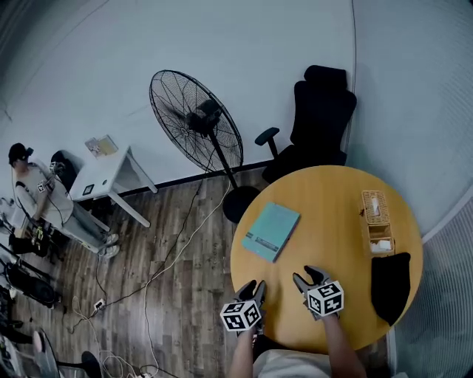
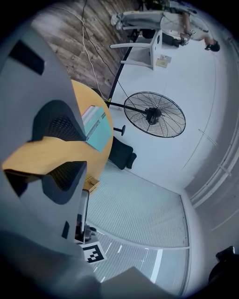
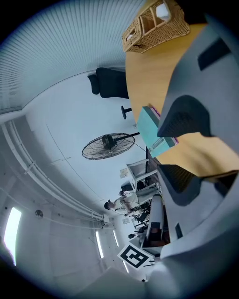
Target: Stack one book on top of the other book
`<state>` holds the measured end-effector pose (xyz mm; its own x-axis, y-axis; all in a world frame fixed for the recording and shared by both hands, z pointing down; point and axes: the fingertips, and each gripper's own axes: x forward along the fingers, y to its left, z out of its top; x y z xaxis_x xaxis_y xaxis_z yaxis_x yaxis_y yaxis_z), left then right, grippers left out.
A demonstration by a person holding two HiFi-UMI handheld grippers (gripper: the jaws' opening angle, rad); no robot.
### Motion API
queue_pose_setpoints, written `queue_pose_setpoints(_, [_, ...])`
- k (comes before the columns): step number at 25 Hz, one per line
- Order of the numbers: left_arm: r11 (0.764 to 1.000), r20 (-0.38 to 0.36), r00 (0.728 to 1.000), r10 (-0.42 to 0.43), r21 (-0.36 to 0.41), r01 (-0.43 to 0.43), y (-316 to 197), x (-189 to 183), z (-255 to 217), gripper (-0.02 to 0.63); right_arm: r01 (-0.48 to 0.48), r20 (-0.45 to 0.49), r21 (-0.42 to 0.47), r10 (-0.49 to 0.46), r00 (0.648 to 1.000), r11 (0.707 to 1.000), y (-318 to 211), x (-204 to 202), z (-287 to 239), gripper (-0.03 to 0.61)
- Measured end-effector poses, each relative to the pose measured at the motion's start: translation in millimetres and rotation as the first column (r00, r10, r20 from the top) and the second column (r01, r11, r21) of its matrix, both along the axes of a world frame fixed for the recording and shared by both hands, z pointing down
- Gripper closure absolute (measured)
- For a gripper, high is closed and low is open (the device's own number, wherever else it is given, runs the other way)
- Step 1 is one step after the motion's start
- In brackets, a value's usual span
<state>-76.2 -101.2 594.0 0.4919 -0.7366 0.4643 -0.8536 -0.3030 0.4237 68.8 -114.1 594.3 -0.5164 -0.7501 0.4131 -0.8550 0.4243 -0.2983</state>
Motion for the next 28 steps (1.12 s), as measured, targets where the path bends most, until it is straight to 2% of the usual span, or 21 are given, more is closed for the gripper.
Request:
queue_pose_setpoints(4, [1.000, 0.035, 0.999, 0.000, 0.024, -0.001, 8.7, -6.2, 0.2, 0.462, -0.014, 0.016, -0.004, 0.014, 1.000, 1.000, 14.9, -1.8, 6.8, 0.388])
queue_pose_setpoints(8, [0.999, 0.071, 0.997, -0.006, 0.038, 0.004, 15.3, -15.4, 1.3, 0.462, 0.006, -0.007, -0.007, -0.006, 1.000, 1.000, 28.6, -5.8, 13.1, 0.390])
queue_pose_setpoints(18, [0.999, 0.111, 0.994, 0.019, 0.035, -0.023, 22.0, -10.4, -0.6, 0.466, 0.014, -0.012, -0.014, -0.014, 1.000, 1.000, 48.4, -12.2, 22.2, 0.421])
queue_pose_setpoints(28, [0.999, 0.073, 0.997, 0.009, 0.042, -0.012, 24.2, -18.1, -3.4, 0.542, 0.019, -0.016, -0.002, -0.019, 1.000, 1.000, 50.5, -21.1, 19.5, 0.485])
